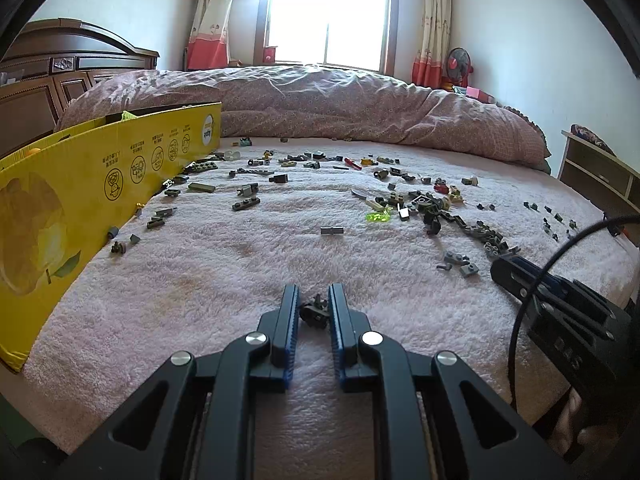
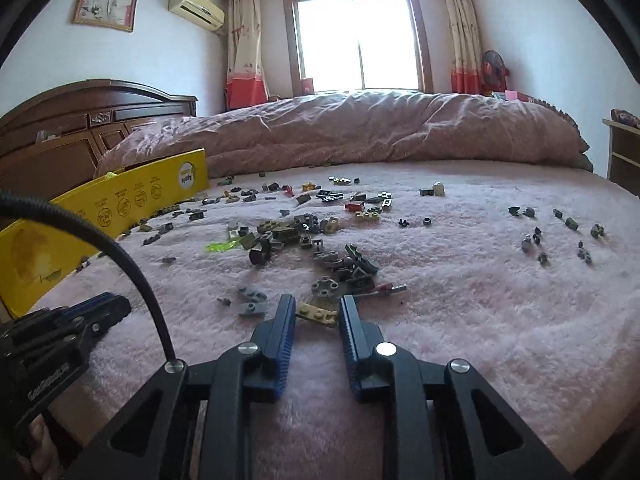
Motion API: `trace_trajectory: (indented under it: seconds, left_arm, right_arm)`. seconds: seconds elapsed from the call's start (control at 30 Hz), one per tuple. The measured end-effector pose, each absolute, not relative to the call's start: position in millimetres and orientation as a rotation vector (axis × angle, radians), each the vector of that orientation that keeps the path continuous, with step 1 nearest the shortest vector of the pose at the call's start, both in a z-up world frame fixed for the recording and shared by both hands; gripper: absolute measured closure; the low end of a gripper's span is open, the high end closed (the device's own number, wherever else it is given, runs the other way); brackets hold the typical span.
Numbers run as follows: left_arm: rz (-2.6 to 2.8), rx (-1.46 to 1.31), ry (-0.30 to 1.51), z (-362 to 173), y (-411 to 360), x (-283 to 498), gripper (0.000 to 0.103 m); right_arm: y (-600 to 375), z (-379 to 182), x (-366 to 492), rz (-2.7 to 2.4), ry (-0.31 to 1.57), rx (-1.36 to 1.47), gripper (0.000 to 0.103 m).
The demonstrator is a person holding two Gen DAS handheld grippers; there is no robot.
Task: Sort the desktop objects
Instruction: 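Close the right gripper on a tan piece while the left gripper holds its piece, then carry both held pieces over the yellow box with both grippers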
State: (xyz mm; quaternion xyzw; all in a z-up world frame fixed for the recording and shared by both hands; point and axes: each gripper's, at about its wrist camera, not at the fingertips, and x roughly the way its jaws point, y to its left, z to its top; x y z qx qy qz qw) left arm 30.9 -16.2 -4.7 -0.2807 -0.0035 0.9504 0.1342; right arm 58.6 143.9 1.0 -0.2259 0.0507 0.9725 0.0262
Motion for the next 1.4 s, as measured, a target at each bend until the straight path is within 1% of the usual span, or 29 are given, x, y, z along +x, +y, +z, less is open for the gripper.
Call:
trace_trajectory:
  seconds: [0.17, 0.37, 0.67, 0.83, 1.07, 1.2, 1.4]
  left_arm:
    - [2.758, -0.782, -0.06, 4, -22, 37, 0.088]
    - [2.807, -0.715, -0.053, 22, -28, 50, 0.088]
    - [2.886, -0.711, -0.085, 48, -44, 55, 0.088]
    - [2.961, -0.712, -0.057, 61, -59, 55, 0.088]
    - [3.095, -0.685, -0.039, 88, -101, 49, 0.088]
    - [3.18, -0.667, -0.04, 103, -135, 46, 0.088]
    - [3.315, -0.654, -0.01, 119, -193, 38, 0.088]
  right_arm:
    - [138, 3, 68, 3.043, 0.112, -0.694, 0.08]
    - [132, 6, 74, 3.084, 0.088, -0.703, 0.08]
    - [136, 12, 80, 3.108, 0.12, -0.687, 0.08]
    - [139, 16, 79, 3.117, 0.157, -0.691, 0.08]
    - [133, 32, 72, 3.167, 0.176, -0.703, 0.08]
    - [121, 46, 66, 3.217, 0.165, -0.705, 0.08]
    - [89, 67, 47, 3.32, 0.198, -0.733, 0.08]
